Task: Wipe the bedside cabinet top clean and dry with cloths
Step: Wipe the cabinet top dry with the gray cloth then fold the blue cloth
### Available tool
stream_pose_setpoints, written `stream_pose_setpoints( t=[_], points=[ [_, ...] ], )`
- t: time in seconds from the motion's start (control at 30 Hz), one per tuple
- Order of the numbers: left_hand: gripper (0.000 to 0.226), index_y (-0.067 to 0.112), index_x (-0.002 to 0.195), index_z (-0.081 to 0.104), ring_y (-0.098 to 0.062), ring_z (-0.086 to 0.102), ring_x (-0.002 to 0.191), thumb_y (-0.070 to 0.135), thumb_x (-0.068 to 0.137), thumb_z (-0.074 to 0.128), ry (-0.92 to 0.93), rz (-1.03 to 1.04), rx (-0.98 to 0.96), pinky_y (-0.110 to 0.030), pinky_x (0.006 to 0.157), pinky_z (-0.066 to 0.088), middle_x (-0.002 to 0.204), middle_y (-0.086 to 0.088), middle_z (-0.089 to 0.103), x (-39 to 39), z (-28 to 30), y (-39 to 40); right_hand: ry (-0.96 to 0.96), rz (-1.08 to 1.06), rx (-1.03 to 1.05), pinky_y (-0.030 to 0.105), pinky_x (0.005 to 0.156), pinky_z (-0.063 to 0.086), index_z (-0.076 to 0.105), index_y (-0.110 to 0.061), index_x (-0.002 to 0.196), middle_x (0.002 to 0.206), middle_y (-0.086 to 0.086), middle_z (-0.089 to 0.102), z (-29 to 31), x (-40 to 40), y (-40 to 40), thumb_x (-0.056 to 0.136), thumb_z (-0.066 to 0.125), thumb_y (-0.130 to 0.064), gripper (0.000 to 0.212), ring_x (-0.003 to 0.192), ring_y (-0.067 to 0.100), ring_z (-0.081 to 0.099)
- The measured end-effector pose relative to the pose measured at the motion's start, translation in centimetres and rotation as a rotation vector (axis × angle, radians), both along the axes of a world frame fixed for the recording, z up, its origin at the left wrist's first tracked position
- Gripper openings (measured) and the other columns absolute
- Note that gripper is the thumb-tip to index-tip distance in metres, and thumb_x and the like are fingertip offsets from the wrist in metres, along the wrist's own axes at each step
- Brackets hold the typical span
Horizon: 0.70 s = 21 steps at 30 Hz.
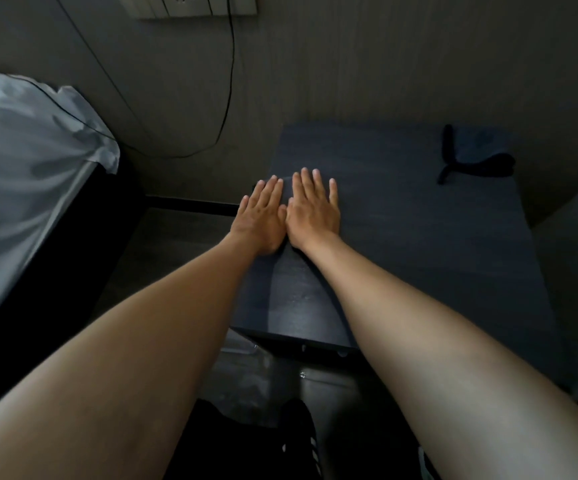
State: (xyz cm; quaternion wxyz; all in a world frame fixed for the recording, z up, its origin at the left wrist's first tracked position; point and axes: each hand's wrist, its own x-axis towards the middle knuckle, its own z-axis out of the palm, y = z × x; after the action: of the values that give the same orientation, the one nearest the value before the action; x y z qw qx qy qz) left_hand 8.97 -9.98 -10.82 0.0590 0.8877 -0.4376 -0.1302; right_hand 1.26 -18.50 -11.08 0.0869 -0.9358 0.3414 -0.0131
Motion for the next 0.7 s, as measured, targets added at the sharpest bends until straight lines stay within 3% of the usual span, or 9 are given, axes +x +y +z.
stream_pose_setpoints(
  t=[0.4, 0.7],
  points=[
    [0.059, 0.012, 0.157, -0.002, -0.022, -0.010, 0.151, 0.034, 0.105, 0.016, -0.069, -0.044, 0.026, -0.041, 0.123, 0.001, 0.165, -0.002, -0.008, 2.1, 0.0, -5.1, 0.028, -0.016, 0.010, 0.049, 0.119, -0.015, 0.005, -0.017, 0.159, 0.167, -0.001, -0.002, 0.8, 1.3, -4.4, 0.106, 0.020, -0.038, 0.059, 0.153, 0.021, -0.011],
    [0.060, 0.011, 0.157, -0.003, -0.022, -0.012, 0.151, 0.036, 0.105, 0.014, -0.077, -0.167, 0.001, -0.040, 0.123, -0.002, 0.165, -0.003, -0.008, -2.6, 0.1, -14.2, 0.146, -0.124, -0.097, 0.048, 0.119, -0.016, 0.005, -0.017, 0.159, 0.167, 0.000, -0.001, 1.0, -4.0, -12.4, 0.106, 0.017, -0.039, 0.059, 0.152, 0.020, -0.012]
  ],
)
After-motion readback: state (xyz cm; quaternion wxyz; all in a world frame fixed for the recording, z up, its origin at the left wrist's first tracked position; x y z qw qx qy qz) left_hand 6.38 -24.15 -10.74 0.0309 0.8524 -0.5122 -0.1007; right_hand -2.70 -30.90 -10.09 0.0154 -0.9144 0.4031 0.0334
